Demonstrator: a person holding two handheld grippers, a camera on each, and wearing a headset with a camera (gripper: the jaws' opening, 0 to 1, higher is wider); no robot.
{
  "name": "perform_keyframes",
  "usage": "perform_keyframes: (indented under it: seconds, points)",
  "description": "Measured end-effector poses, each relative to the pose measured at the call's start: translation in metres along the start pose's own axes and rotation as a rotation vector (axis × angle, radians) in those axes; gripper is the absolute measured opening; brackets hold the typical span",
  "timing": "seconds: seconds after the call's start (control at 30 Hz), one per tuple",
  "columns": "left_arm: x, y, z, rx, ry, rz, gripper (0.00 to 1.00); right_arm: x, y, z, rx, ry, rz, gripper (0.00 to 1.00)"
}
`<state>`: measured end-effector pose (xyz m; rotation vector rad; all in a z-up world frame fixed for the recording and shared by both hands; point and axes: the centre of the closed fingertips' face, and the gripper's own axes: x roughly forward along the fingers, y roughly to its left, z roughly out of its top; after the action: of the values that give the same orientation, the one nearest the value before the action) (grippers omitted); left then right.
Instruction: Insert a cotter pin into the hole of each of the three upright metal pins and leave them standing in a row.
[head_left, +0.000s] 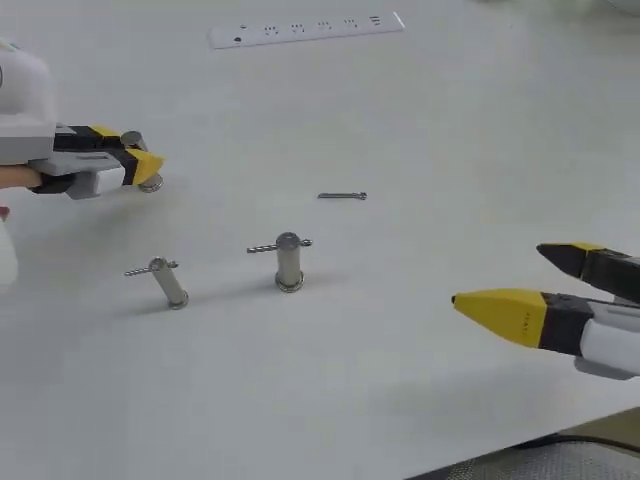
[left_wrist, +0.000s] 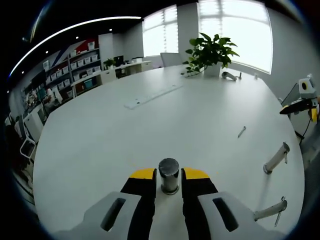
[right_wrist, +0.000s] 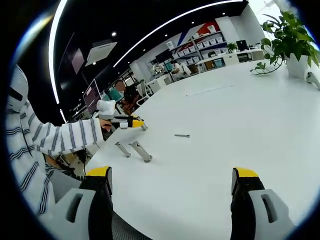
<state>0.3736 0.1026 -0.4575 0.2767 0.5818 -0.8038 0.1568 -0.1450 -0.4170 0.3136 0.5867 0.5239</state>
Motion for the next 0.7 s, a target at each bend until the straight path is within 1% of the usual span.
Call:
perform_keyframes:
  seconds: [0.07, 0.13, 0.27, 0.4, 0.47, 0.53, 0.57, 0.6, 0.67, 0.7]
  points:
    - [0.001, 0.002, -0.001, 0.004, 0.001, 0.000, 0.10, 0.000, -0.001, -0.001, 0.004, 0.001, -0.004, 0.98]
    - [0.002, 0.005, -0.002, -0.009, -0.004, 0.008, 0.11, 0.000, -0.001, -0.001, 0.006, 0.001, -0.004, 0.98]
    - [0.002, 0.008, -0.002, -0.001, -0.005, 0.013, 0.10, 0.001, -0.001, -0.002, 0.004, 0.006, -0.005, 0.98]
    - [0.003, 0.012, -0.003, -0.048, -0.021, 0.026, 0.10, 0.002, -0.001, -0.002, 0.002, 0.009, -0.002, 0.98]
    - [0.003, 0.014, -0.003, -0.056, -0.022, 0.037, 0.10, 0.003, 0.000, -0.002, 0.000, 0.010, -0.001, 0.98]
    - [0.004, 0.017, -0.004, -0.048, -0.015, 0.052, 0.10, 0.003, 0.001, -0.003, -0.002, 0.012, 0.001, 0.98]
    - [0.004, 0.017, -0.003, -0.042, -0.012, 0.057, 0.10, 0.003, 0.000, -0.003, -0.001, 0.013, 0.001, 0.98]
    - [0.002, 0.014, -0.003, -0.042, -0.011, 0.060, 0.10, 0.003, 0.000, -0.003, 0.000, 0.012, 0.001, 0.98]
    - [0.002, 0.014, -0.003, -0.039, -0.007, 0.063, 0.10, 0.002, 0.000, -0.002, 0.000, 0.011, 0.002, 0.98]
    - [0.001, 0.012, -0.003, -0.036, -0.002, 0.064, 0.09, 0.002, 0.000, -0.002, -0.001, 0.010, 0.002, 0.98]
